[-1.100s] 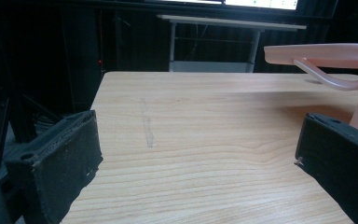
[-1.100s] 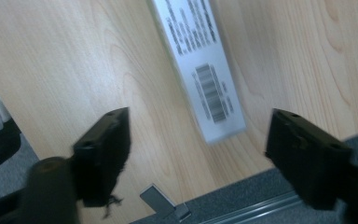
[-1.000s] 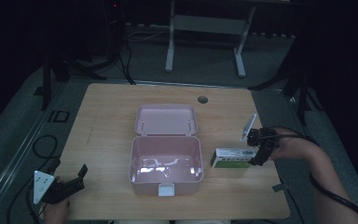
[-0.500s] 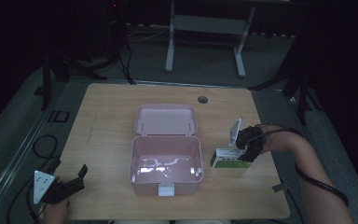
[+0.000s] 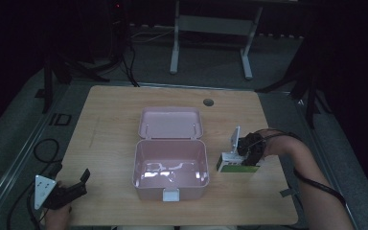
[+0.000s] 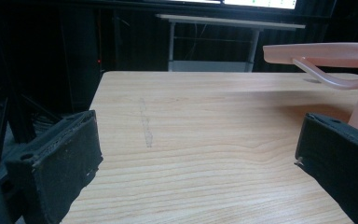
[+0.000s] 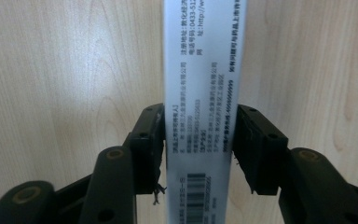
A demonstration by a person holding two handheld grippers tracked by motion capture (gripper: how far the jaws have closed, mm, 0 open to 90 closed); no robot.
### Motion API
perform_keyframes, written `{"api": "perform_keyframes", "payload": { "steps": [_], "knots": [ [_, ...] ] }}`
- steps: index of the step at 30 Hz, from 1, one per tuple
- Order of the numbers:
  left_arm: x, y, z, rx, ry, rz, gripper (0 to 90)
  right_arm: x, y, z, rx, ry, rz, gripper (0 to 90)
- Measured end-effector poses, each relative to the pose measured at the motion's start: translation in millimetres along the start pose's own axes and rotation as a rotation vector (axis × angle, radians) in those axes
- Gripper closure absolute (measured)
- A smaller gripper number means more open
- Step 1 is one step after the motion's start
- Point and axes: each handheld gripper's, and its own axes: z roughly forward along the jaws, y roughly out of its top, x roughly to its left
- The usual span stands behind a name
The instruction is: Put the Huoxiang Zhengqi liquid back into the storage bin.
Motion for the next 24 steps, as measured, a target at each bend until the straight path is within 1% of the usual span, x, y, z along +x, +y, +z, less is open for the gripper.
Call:
{"api": "perform_keyframes", "payload": {
  "steps": [7, 12, 14, 15, 16, 17, 21, 23, 24],
  "knots": [
    [-0.1, 0.0, 0.0, 0.001, 0.000, 0.002, 0.3, 0.2, 2.3, 5.3, 0.012, 0.021, 0.000, 59.3],
    [-0.2, 0.1, 0.1, 0.003, 0.000, 0.005, 0.4, -0.8, 4.8, 4.1, 0.032, 0.038, 0.000, 61.6],
    [-0.1, 0.1, 0.1, 0.003, 0.000, 0.002, 0.3, -0.5, 5.2, 3.8, 0.030, 0.042, -0.007, 61.7],
    [-0.1, 0.1, 0.1, 0.002, 0.000, 0.001, 0.4, 0.3, 6.9, 3.0, 0.042, 0.048, 0.000, 61.9],
    [-0.1, 0.1, 0.1, 0.002, 0.000, 0.001, 0.4, 0.3, 6.9, 3.0, 0.042, 0.048, 0.000, 61.9],
    [-0.2, 0.1, 0.1, 0.002, 0.000, 0.002, 0.4, 0.2, 7.7, 2.0, 0.043, 0.059, 0.008, 61.9],
    [-0.2, 0.1, 0.1, 0.001, 0.000, 0.001, 0.3, 1.5, 9.3, -2.7, 0.047, 0.073, 0.014, 62.0],
    [-0.2, 0.2, 0.1, 0.004, 0.000, 0.005, 0.4, 2.7, 9.9, -7.6, 0.047, 0.081, 0.017, 62.0],
    [-0.2, 0.2, 0.1, 0.005, 0.001, 0.005, 0.3, 2.8, 10.1, -11.0, 0.046, 0.088, 0.027, 62.0]
  ]
}}
